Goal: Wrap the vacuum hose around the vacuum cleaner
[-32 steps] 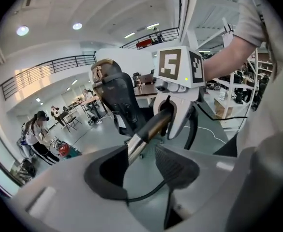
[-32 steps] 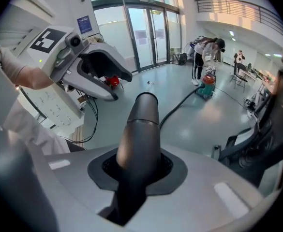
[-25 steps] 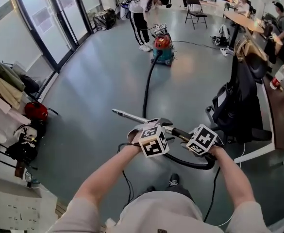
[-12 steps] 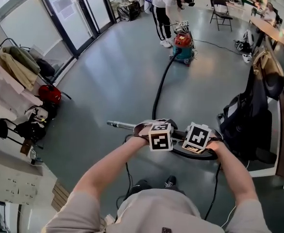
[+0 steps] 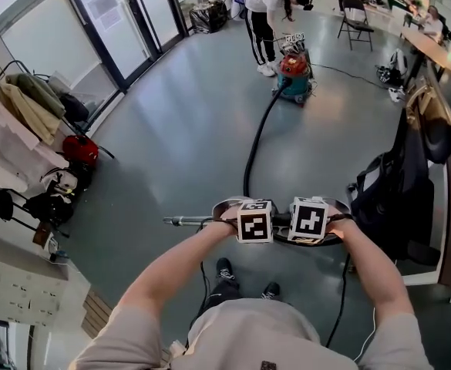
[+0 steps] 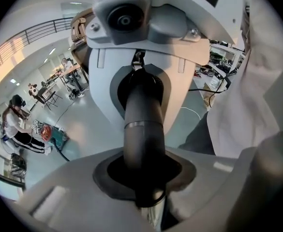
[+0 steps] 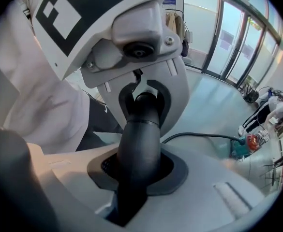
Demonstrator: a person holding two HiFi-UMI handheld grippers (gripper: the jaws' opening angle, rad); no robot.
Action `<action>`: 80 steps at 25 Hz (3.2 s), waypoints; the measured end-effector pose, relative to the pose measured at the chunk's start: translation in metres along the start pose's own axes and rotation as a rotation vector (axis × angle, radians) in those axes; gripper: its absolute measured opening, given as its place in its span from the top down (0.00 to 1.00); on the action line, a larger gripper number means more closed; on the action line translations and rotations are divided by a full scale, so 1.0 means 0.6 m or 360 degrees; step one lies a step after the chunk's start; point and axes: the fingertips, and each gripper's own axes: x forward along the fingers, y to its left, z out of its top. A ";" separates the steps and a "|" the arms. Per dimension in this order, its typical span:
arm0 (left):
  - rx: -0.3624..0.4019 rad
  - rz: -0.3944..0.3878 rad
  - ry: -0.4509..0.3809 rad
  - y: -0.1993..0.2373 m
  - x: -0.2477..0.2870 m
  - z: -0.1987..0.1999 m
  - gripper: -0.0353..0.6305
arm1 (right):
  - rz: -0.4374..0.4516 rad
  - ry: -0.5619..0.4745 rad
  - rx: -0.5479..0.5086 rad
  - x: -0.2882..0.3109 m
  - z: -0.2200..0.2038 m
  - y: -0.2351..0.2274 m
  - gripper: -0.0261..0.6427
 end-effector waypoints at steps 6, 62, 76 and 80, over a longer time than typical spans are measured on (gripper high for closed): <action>-0.0055 0.0066 -0.0182 0.045 -0.015 -0.019 0.79 | -0.0059 -0.0022 -0.0042 0.003 0.025 -0.043 0.77; -0.0497 0.0470 -0.1338 0.508 -0.336 -0.092 0.80 | -0.0156 -0.1707 0.0921 0.123 0.355 -0.463 0.48; -0.0650 0.0522 -0.1534 0.529 -0.327 -0.047 0.80 | -0.0397 -0.1802 0.0897 0.139 0.323 -0.495 0.73; -0.0662 0.0503 -0.1540 0.522 -0.317 -0.056 0.80 | -0.0430 -0.1643 0.0807 0.160 0.307 -0.485 0.74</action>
